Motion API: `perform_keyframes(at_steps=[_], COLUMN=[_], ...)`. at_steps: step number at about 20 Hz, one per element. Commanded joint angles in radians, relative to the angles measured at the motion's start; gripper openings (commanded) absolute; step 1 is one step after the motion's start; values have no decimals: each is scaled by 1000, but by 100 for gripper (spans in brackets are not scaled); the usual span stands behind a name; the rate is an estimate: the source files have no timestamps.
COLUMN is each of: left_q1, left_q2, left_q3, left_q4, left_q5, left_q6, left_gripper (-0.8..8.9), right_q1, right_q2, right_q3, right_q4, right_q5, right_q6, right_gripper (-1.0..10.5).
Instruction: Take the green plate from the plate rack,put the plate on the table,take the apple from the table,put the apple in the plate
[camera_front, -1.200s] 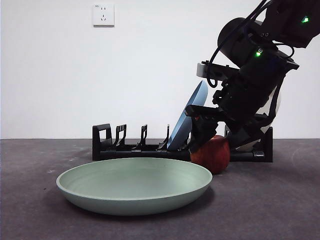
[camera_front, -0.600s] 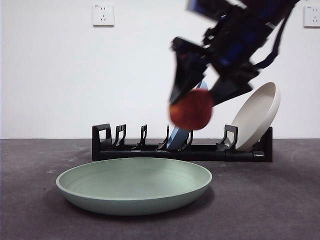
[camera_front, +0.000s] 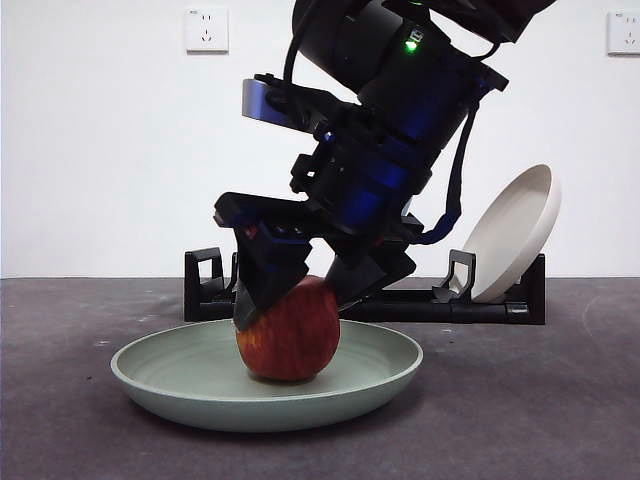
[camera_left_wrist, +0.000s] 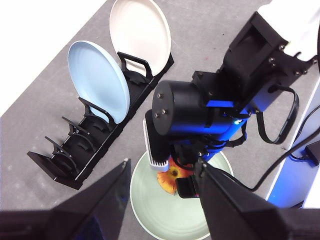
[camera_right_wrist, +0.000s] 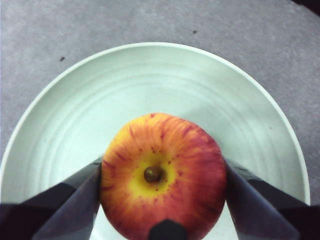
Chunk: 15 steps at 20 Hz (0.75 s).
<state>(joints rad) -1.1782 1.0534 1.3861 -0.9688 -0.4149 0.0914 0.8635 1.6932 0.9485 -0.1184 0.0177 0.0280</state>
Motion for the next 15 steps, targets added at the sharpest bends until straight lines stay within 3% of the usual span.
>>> perform_keyframes(at_steps=[1, 4, 6, 10, 15], left_q1=[3, 3, 3, 3, 3], left_q2=[-1, -1, -1, -1, -1], left_q3=[-2, -2, -2, -2, -2], left_q4=[2, 2, 1, 2, 2], left_q5=[1, 1, 1, 1, 1], left_q6=[-14, -14, -16, -18, -18], left_gripper=[220, 220, 220, 220, 220], right_q1=[10, 9, 9, 9, 9], right_q2=[25, 24, 23, -22, -179], right_q3=[-10, -10, -10, -10, -10], right_q4=[-18, -17, -16, -16, -76], right_q5=[-9, -8, -2, 42, 41], right_q6=[-3, 1, 0, 0, 0], right_gripper=[88, 398, 496, 572, 572])
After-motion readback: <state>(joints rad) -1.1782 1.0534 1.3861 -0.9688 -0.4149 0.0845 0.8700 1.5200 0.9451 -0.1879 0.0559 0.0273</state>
